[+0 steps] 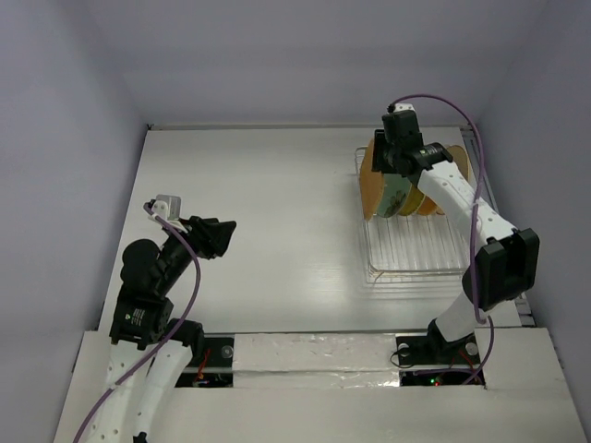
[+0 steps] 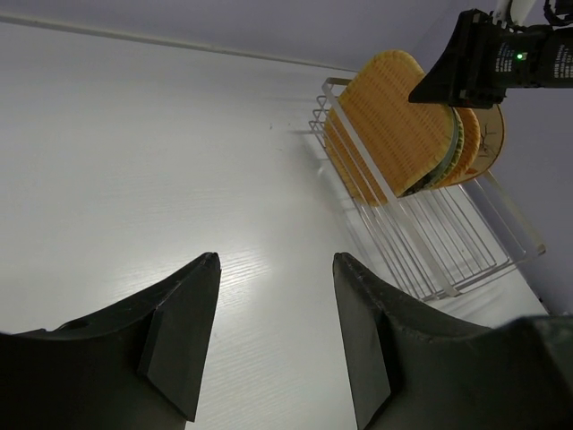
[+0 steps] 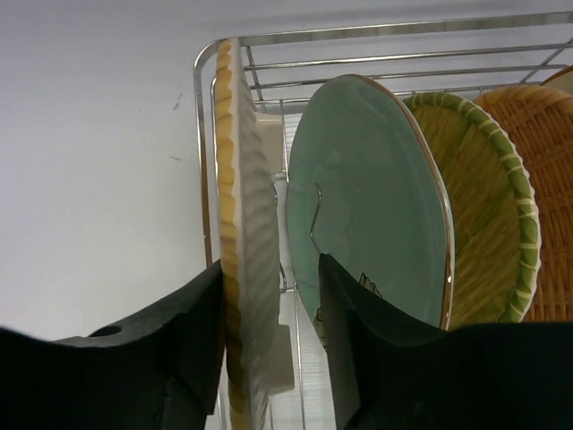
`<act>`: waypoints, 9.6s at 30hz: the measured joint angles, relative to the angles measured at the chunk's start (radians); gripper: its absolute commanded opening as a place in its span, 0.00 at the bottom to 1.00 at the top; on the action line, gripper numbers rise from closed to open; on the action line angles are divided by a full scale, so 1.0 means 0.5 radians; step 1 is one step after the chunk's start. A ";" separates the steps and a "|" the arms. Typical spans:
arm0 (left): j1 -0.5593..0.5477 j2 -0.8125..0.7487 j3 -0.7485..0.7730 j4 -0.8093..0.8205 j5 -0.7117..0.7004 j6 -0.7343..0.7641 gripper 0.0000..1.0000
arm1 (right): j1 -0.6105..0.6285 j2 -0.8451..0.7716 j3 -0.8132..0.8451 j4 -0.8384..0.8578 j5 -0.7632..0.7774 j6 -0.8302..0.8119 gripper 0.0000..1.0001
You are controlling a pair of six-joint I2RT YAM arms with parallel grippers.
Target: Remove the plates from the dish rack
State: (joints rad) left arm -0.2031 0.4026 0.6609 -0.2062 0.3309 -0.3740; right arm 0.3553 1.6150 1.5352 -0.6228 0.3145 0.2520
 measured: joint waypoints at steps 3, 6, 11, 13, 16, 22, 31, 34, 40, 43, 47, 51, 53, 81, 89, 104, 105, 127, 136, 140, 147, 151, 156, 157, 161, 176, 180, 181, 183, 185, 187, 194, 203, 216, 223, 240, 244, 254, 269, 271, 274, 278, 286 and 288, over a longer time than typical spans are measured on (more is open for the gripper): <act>-0.013 -0.002 0.000 0.000 -0.005 -0.002 0.51 | 0.000 0.060 0.033 -0.005 0.029 -0.011 0.33; -0.022 -0.004 0.000 0.000 -0.008 -0.002 0.51 | 0.013 0.072 0.061 -0.014 0.053 -0.027 0.15; -0.022 -0.015 0.000 0.000 -0.008 -0.002 0.51 | 0.051 0.088 0.125 -0.088 0.141 -0.079 0.00; -0.022 -0.017 0.000 0.000 -0.015 -0.002 0.51 | 0.072 0.095 0.153 -0.121 0.179 -0.089 0.00; -0.022 -0.018 0.000 0.000 -0.036 -0.003 0.51 | 0.114 0.098 0.219 -0.192 0.247 -0.108 0.00; -0.022 -0.031 0.000 0.000 -0.061 -0.004 0.52 | 0.184 0.063 0.384 -0.279 0.372 -0.146 0.00; -0.022 -0.047 0.000 -0.001 -0.103 -0.006 0.52 | 0.272 -0.283 0.525 -0.368 0.468 -0.144 0.00; -0.022 -0.053 0.000 -0.002 -0.111 -0.010 0.52 | 0.378 -0.398 0.515 -0.313 0.420 -0.111 0.00; -0.022 -0.063 0.000 -0.004 -0.149 -0.018 0.52 | 0.609 -0.318 0.365 0.112 0.104 0.112 0.00; -0.022 -0.081 0.000 -0.005 -0.157 -0.020 0.52 | 0.686 -0.060 0.328 0.383 -0.043 0.277 0.00; -0.022 -0.080 0.000 -0.007 -0.161 -0.020 0.52 | 0.752 0.346 0.327 0.654 -0.166 0.492 0.00; -0.022 -0.080 0.000 -0.008 -0.162 -0.019 0.52 | 0.766 0.674 0.327 0.813 -0.262 0.702 0.00; -0.022 -0.080 0.000 -0.008 -0.161 -0.019 0.52 | 0.768 0.793 0.327 0.867 -0.301 0.797 0.00; -0.022 -0.081 0.000 -0.008 -0.159 -0.019 0.52 | 0.927 1.539 0.782 1.023 -0.501 1.408 1.00; -0.022 -0.081 0.000 -0.008 -0.158 -0.019 0.49 | 0.852 0.883 0.448 0.851 -0.266 0.996 0.05; -0.021 -0.080 0.000 -0.010 -0.178 -0.025 0.15 | 0.122 -0.742 -0.639 0.523 0.330 0.297 0.41; -0.021 -0.080 0.000 -0.010 -0.179 -0.024 0.18 | 0.096 -0.730 -0.671 0.494 0.336 0.275 0.55; -0.021 -0.076 0.000 -0.017 -0.185 -0.025 0.37 | -0.137 -0.137 -0.457 0.240 0.434 0.000 0.00; -0.021 -0.077 0.000 -0.016 -0.184 -0.025 0.39 | -0.130 -0.150 -0.273 0.040 0.454 -0.098 0.00; -0.021 -0.077 0.000 -0.017 -0.183 -0.025 0.40 | -0.138 -0.229 -0.152 -0.079 0.490 -0.156 0.00; -0.021 -0.077 0.000 -0.017 -0.183 -0.025 0.40 | -0.072 -0.527 -0.037 -0.169 0.478 -0.156 0.00; -0.021 -0.079 0.000 -0.017 -0.184 -0.025 0.41 | 0.198 -0.673 -0.043 -0.166 0.427 -0.133 0.00; -0.021 -0.082 0.000 -0.017 -0.184 -0.025 0.41 | 0.599 -0.702 -0.220 -0.048 0.098 -0.054 0.00; -0.021 -0.082 0.000 -0.016 -0.184 -0.025 0.41 | 0.659 -0.687 -0.280 -0.019 0.003 -0.033 0.00; -0.021 -0.081 0.000 -0.016 -0.184 -0.025 0.42 | 0.864 -0.549 -0.490 0.050 -0.372 0.013 0.00; -0.021 -0.081 0.000 -0.017 -0.198 -0.039 0.58 | 0.916 -0.192 -0.928 0.559 -0.768 0.254 0.00; -0.021 -0.076 0.008 -0.018 -0.214 -0.143 0.77 | 0.922 -0.163 -0.986 0.703 -0.625 0.401 0.00; -0.021 -0.069 0.021 -0.017 -0.214 -0.182 0.80 | 0.923 -0.153 -1.000 0.745 -0.572 0.444 0.00; -0.021 -0.060 0.058 0.002 -0.214 -0.316 0.90 | 0.923 -0.127 -1.029 0.825 -0.470 0.525 0.04; -0.021 -0.065 0.095 0.065 -0.214 -0.464 0.99 | 0.923 -0.084 -1.055 0.924 -0.379 0.603 0.09; -0.021 -0.079 0.118 0.146 -0.218 -0.603 0.99 | 0.923 -0.022 -1.065 1.022 -0.312 0.671 0.18; -0.021 -0.118 0.127 0.410 -0.280 -0.992 0.99 | 0.923 0.183 -1.123 1.339 -0.184 0.844 0.25; -0.022 -0.012 0.043 0.656 -0.298 -1.217 0.99 | 0.916 0.189 -1.336 1.460 -0.201 0.981 0.40; -0.067 0.015 -0.037 0.815 -0.301 -1.241 0.99 | 1.004 -0.040 -1.662 1.462 -0.131 1.158 0.51; -0.090 -0.003 -0.038 0.806 -0.306 -1.197 0.99 | 1.175 -0.264 -1.682 1.033 0.012 1.245 0.57; -0.093 -0.190 0.101 -0.062 -0.564 -0.325 0.26 | 1.230 -0.385 -1.312 0.594 0.230 1.052 0.10; -0.093 -0.208 0.085 -0.116 -0.513 -0.226 0.00 | 1.181 -0.705 -1.208 0.398 0.460 0.984 0.00; -0.093 -0.089 0.062 -0.125 -0.467 -0.128 0.29 | -0.042 -1.294 -1.057 0.392 0.523 0.554 0.67; -0.093 -0.153 0.036 -0.121 -0.415 -0.121 0.39 | -0.528 -0.459 -0.837 0.487 0.048 0.276 0.51; -0.093 -0.157 0.037 -0.121 -0.415 -0.121 0.39 | -0.536 -0.392 -0.819 0.500 0.011 0.269 0.44; -0.093 -0.159 0.036 -0.121 -0.415 -0.121 0.39 | -0.535 -0.351 -0.810 0.500 -0.019 0.253 0.36; -0.106 -0.159 0.036 -0.121 -0.417 -0.121 0.39 | -0.536 -0.346 -0.744 0.475 -0.018 0.208 0.27; -0.114 -0.177 0.036 -0.121 -0.432 -0.121 0.39 | -0.526 -0.346 -0.652 0.397 0.005 0.053 0.07; -0.114 -0.177 0.036 -0.121 -0.433 -0.122 0.39 | -0.526 -0.346 -0.637 0.362 0.007 0.034 0.17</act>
State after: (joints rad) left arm -0.2604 0.3141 0.6788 -0.2668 0.1146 -0.4351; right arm 0.0925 1.4422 1.2167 -0.4416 0.3180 0.2691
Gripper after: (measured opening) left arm 0.390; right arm 0.116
